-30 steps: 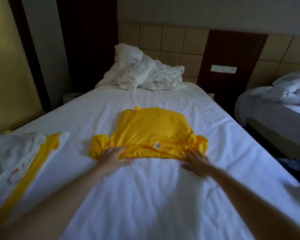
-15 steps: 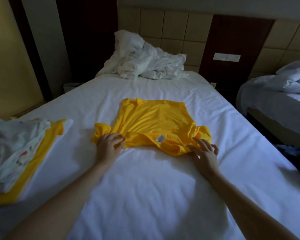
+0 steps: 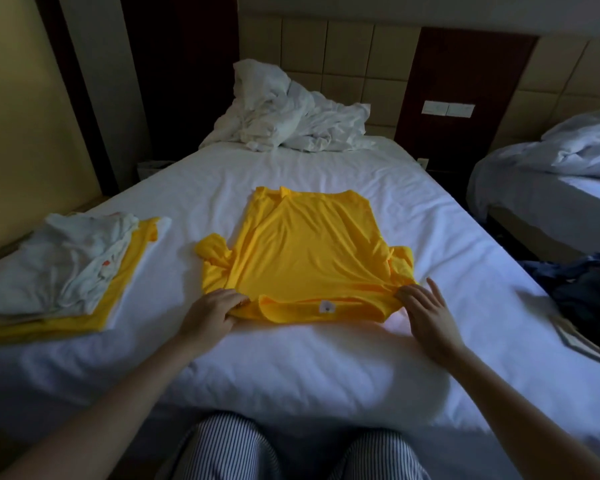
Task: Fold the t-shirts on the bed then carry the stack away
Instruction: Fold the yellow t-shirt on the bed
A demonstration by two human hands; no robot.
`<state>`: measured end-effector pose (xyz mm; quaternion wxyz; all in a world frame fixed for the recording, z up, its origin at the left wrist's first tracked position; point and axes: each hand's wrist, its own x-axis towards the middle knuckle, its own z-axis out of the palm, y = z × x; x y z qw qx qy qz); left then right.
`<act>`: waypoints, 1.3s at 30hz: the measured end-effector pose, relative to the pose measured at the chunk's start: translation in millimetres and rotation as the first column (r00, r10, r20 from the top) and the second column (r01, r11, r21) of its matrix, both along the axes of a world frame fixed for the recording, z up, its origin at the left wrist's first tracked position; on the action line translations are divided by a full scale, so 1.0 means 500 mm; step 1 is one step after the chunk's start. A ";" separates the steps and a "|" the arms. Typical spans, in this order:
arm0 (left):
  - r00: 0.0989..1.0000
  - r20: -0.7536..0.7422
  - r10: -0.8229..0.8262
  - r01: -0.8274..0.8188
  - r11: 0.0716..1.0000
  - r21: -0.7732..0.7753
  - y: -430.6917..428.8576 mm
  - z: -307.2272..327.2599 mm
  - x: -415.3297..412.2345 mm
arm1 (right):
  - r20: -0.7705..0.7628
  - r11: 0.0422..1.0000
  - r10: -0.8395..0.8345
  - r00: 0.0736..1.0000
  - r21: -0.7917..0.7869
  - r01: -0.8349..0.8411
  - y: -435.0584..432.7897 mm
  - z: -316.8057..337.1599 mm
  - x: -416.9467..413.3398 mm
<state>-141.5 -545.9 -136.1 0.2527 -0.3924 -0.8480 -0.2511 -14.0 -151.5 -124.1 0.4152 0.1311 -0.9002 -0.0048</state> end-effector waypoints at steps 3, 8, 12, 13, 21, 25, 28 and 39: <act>0.991 0.136 -0.020 0.012 0.998 0.059 -0.016 -0.004 0.020 | -0.020 0.998 -0.036 0.999 -0.051 0.035 -0.017 -0.002 0.029; 0.997 0.074 -0.012 -0.005 0.977 0.214 -0.003 0.071 0.036 | 0.026 0.992 -0.035 0.999 -0.122 0.037 -0.045 0.064 0.066; 1.000 -0.005 0.008 -0.007 0.994 0.107 -0.025 -0.001 0.086 | 0.202 0.997 -0.025 0.979 -0.067 0.040 -0.038 0.026 0.126; 1.000 -0.021 0.020 -0.018 0.997 0.072 -0.033 -0.030 0.109 | 0.256 0.995 -0.030 0.966 -0.080 0.052 -0.040 -0.004 0.146; 0.933 0.360 -0.021 -0.017 0.994 0.104 -0.057 -0.023 0.171 | 0.611 0.935 -0.132 0.780 -0.184 0.302 -0.144 -0.020 0.189; 0.798 0.597 -0.080 -0.141 0.939 0.315 -0.063 0.022 0.160 | 0.584 0.966 -0.115 0.804 -0.122 0.228 -0.244 -0.019 0.146; 0.752 0.654 0.084 -0.365 0.879 0.307 -0.082 0.030 0.111 | 0.584 0.989 -0.076 0.808 -0.059 0.136 -0.345 -0.008 0.095; 0.383 0.912 -0.146 -0.619 0.692 0.371 -0.040 0.076 -0.102 | 0.515 0.991 0.034 0.857 -0.130 0.038 -0.559 -0.021 -0.040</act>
